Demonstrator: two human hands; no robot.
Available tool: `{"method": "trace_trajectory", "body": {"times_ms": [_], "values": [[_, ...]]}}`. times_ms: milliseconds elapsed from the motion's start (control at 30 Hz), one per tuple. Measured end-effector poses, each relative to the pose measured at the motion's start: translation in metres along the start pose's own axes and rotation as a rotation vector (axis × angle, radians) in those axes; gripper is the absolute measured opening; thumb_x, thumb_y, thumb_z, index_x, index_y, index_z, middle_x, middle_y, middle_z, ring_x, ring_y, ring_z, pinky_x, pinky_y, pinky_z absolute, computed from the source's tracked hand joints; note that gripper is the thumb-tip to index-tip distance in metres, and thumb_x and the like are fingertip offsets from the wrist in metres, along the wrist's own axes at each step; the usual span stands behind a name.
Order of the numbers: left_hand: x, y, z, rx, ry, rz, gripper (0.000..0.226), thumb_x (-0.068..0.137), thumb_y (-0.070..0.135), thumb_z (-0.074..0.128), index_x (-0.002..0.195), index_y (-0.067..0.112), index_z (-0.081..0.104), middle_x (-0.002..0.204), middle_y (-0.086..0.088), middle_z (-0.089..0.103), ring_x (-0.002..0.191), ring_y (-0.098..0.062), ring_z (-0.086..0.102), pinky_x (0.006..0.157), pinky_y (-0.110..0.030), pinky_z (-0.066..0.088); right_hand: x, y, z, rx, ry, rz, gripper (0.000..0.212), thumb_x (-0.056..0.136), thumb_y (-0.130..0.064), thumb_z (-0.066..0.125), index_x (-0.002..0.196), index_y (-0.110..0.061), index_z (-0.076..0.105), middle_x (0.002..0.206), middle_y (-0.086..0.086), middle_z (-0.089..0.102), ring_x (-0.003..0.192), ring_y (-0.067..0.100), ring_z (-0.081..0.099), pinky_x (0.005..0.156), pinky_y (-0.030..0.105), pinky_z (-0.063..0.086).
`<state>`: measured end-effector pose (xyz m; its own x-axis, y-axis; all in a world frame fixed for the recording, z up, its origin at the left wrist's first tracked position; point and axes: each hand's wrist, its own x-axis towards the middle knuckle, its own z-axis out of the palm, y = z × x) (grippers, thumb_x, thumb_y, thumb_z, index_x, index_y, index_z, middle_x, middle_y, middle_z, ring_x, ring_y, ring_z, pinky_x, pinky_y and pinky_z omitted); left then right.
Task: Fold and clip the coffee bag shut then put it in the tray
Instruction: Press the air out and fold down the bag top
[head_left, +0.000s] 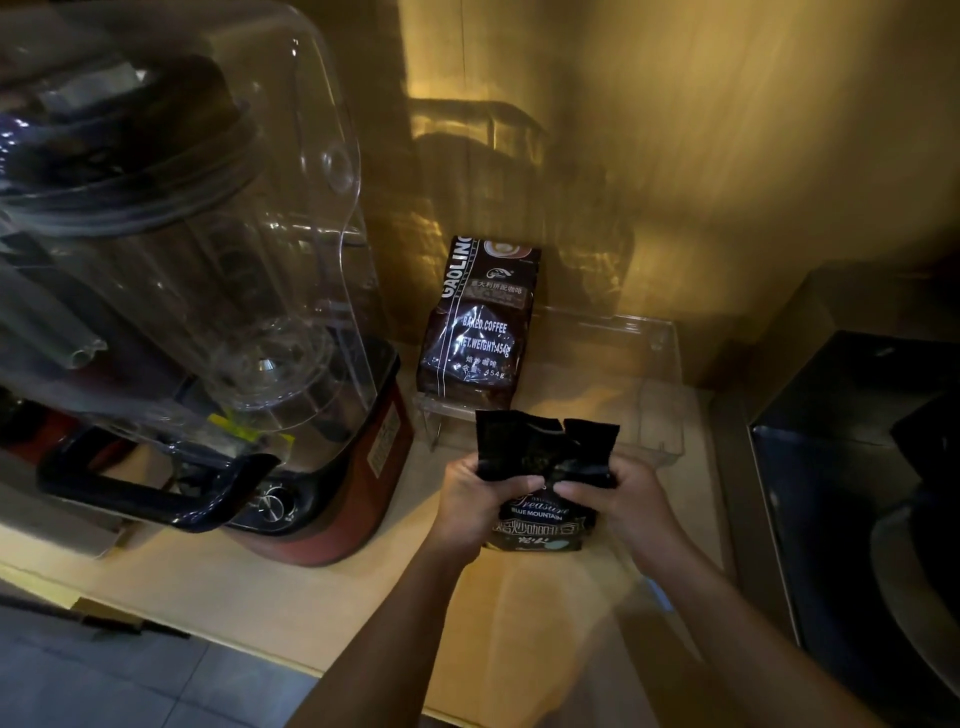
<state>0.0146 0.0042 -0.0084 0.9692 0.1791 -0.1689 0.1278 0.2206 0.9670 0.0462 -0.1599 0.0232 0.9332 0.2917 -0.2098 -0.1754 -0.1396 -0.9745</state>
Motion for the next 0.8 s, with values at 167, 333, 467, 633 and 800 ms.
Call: {"method": "trace_trajectory", "body": {"times_ms": [167, 333, 467, 633, 800], "values": [[-0.003, 0.009, -0.003, 0.177, -0.115, -0.024, 0.027, 0.068, 0.001, 0.074, 0.086, 0.021, 0.070, 0.078, 0.005, 0.076, 0.078, -0.014, 0.071, 0.061, -0.018, 0.055, 0.011, 0.011, 0.005, -0.005, 0.091, -0.047, 0.025, 0.066, -0.001, 0.074, 0.057, -0.024, 0.069, 0.055, -0.012, 0.071, 0.055, 0.004, 0.066, 0.048, 0.014, 0.051], [-0.007, 0.012, -0.002, 0.237, 0.028, 0.007, 0.035, 0.065, 0.003, 0.076, 0.098, 0.002, 0.065, 0.097, -0.021, 0.071, 0.090, -0.032, 0.068, 0.078, -0.043, 0.057, 0.016, 0.018, 0.010, -0.082, 0.094, -0.098, 0.027, 0.066, -0.003, 0.074, 0.063, -0.028, 0.066, 0.061, -0.010, 0.069, 0.057, 0.000, 0.065, 0.050, 0.013, 0.051], [-0.007, 0.014, 0.007, 0.360, 0.092, 0.094, 0.026, 0.063, 0.000, 0.077, 0.063, 0.024, 0.067, 0.072, -0.002, 0.069, 0.082, -0.029, 0.065, 0.092, -0.044, 0.042, 0.017, 0.012, 0.006, -0.092, 0.089, -0.230, 0.026, 0.060, -0.001, 0.075, 0.059, -0.025, 0.064, 0.068, -0.004, 0.066, 0.067, 0.015, 0.064, 0.064, 0.023, 0.050], [-0.009, 0.016, 0.002, 0.326, 0.052, 0.008, 0.023, 0.066, 0.004, 0.076, 0.067, 0.026, 0.071, 0.082, -0.008, 0.075, 0.083, -0.020, 0.069, 0.074, -0.031, 0.056, 0.016, 0.016, 0.004, -0.046, 0.112, -0.138, 0.027, 0.060, 0.003, 0.076, 0.055, -0.022, 0.069, 0.056, -0.011, 0.070, 0.060, 0.010, 0.065, 0.059, 0.027, 0.054], [-0.011, 0.029, -0.010, 0.317, 0.120, 0.075, 0.018, 0.066, -0.004, 0.074, 0.083, 0.004, 0.071, 0.094, -0.011, 0.060, 0.090, -0.022, 0.061, 0.076, -0.036, 0.055, 0.012, 0.012, -0.006, 0.054, 0.078, -0.024, 0.013, 0.066, -0.002, 0.074, 0.060, -0.013, 0.069, 0.078, 0.000, 0.066, 0.073, 0.014, 0.062, 0.054, 0.015, 0.049]]}}
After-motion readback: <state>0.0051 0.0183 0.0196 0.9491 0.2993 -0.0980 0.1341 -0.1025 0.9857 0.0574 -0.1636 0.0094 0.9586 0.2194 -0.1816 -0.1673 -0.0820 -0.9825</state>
